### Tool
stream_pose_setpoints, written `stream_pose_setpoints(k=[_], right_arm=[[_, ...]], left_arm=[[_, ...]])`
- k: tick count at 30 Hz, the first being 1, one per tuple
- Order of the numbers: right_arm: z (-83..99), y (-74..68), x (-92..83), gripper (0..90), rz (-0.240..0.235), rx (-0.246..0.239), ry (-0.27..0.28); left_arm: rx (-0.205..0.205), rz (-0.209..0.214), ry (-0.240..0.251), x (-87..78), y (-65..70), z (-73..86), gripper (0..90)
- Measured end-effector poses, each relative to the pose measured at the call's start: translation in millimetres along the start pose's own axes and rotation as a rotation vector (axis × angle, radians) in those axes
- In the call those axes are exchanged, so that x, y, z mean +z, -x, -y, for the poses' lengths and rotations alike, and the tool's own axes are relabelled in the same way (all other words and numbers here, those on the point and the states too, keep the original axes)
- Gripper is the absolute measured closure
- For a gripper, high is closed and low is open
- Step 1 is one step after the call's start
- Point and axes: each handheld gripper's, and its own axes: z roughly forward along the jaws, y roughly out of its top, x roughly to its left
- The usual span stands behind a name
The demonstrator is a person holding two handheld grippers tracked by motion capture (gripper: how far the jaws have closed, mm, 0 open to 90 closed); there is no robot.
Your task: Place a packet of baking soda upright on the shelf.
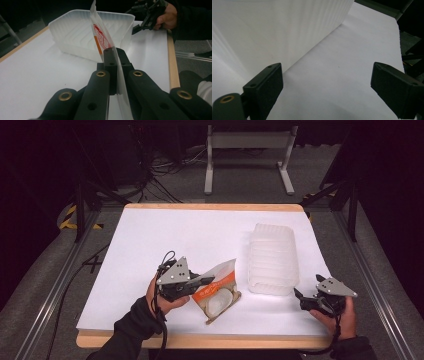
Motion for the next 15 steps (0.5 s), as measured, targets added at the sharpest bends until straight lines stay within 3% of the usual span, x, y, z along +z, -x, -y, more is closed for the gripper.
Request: stream_pose_setpoints(k=[6, 15], right_arm=[[0.3, -0.3, 0.5, 11.6, -0.001, -0.003, -0.002], [0.4, 0.0, 0.6, 11.5, 0.001, 0.001, -0.004]], left_arm=[[0.040, -0.024, 0.012, 0.6, -4.9, -10.8, 89.9], [0.036, -0.040, 0.069, 0.2, -13.8, -23.9, 89.9]])
